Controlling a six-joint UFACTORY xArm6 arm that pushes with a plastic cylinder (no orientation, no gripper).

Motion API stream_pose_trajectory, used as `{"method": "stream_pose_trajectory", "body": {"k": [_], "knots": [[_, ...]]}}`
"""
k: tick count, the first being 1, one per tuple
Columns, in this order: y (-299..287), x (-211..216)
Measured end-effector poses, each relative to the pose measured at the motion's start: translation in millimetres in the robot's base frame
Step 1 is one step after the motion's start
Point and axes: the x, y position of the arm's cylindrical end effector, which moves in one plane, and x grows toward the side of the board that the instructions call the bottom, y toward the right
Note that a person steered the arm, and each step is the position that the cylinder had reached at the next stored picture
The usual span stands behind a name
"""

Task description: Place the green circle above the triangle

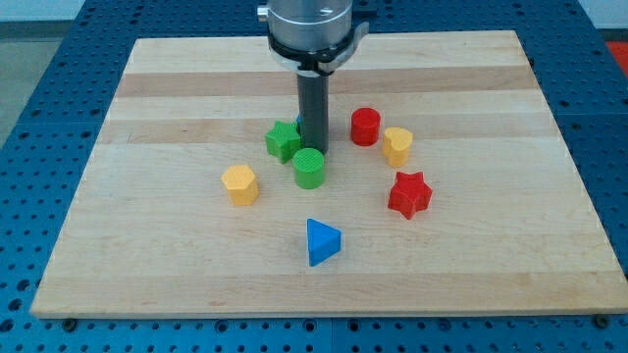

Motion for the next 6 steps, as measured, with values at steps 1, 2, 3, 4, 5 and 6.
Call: {"method": "stream_pose_trajectory", "body": {"k": [1, 2, 3, 4, 5, 6], "knots": [[-20.0, -1.0], [-26.1, 1.1], [-21.2, 10.2], [-11.3, 15.6], [5.9, 16.5], [14.7, 24.3]]}}
